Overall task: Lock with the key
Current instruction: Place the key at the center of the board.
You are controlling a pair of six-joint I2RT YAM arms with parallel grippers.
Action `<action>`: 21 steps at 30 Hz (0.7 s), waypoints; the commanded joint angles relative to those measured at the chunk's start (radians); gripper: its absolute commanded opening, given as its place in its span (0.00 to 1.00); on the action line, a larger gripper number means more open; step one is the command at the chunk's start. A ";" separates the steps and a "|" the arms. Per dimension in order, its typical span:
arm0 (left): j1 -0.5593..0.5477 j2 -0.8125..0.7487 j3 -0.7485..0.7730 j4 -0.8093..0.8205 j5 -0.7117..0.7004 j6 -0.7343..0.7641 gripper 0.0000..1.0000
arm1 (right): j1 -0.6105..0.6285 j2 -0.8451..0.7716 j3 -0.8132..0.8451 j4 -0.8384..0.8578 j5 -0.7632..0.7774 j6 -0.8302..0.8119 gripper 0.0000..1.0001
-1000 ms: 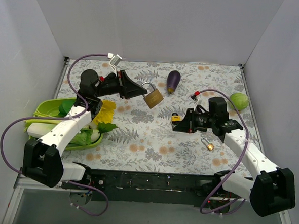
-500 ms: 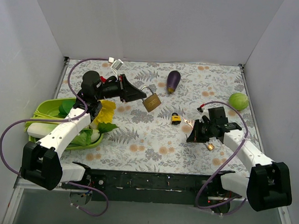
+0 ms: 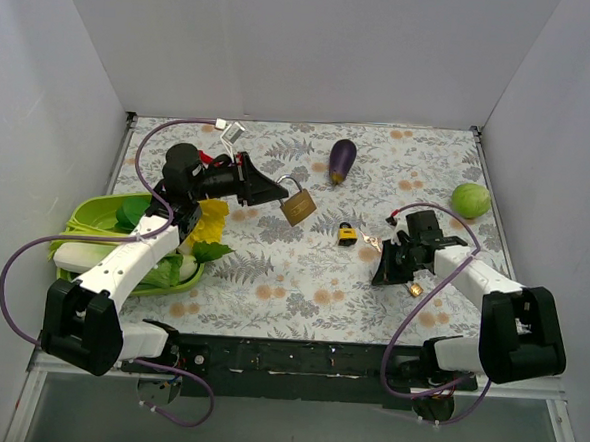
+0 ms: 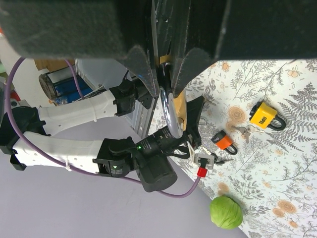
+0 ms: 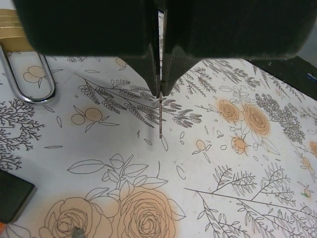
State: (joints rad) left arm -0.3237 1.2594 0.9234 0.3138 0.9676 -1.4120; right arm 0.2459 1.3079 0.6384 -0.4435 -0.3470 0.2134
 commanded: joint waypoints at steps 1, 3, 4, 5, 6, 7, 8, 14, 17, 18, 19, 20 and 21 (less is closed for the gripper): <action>0.003 -0.060 0.012 0.057 -0.009 0.002 0.00 | -0.014 0.027 -0.003 0.028 -0.012 0.001 0.01; 0.003 -0.060 0.011 0.054 -0.010 0.004 0.00 | -0.019 0.034 -0.008 0.023 -0.010 0.009 0.03; 0.003 -0.060 0.011 0.056 -0.010 0.004 0.00 | -0.020 0.037 -0.011 0.022 -0.012 0.015 0.03; 0.003 -0.060 0.009 0.056 -0.010 0.004 0.00 | -0.022 0.040 -0.011 0.020 -0.007 0.020 0.03; 0.003 -0.060 0.009 0.056 -0.009 0.004 0.00 | -0.023 0.044 -0.013 0.020 0.002 0.024 0.05; 0.003 -0.060 0.009 0.053 -0.009 0.004 0.00 | -0.022 0.047 -0.011 0.019 0.003 0.024 0.06; 0.003 -0.060 0.008 0.050 -0.009 0.007 0.00 | -0.025 0.050 -0.009 0.016 0.011 0.027 0.09; 0.003 -0.060 0.008 0.038 -0.010 0.013 0.00 | -0.025 0.048 0.001 -0.017 0.014 0.035 0.30; 0.003 -0.058 0.006 0.028 -0.007 0.015 0.00 | -0.027 0.034 0.010 -0.037 0.019 0.026 0.38; 0.003 -0.058 0.008 0.024 -0.007 0.018 0.00 | -0.028 0.027 0.017 -0.044 0.019 0.020 0.42; 0.003 -0.058 0.005 0.009 -0.009 0.019 0.00 | -0.028 0.021 0.024 -0.052 0.016 0.014 0.44; 0.003 -0.058 0.005 -0.001 -0.009 0.019 0.00 | -0.028 0.013 0.050 -0.081 0.013 0.006 0.46; 0.003 -0.057 0.003 -0.010 -0.010 0.024 0.00 | -0.027 -0.005 0.066 -0.092 0.011 -0.005 0.50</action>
State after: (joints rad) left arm -0.3237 1.2594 0.9226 0.2867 0.9630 -1.3952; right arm 0.2234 1.3537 0.6407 -0.4725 -0.3382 0.2356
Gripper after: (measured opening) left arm 0.105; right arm 0.453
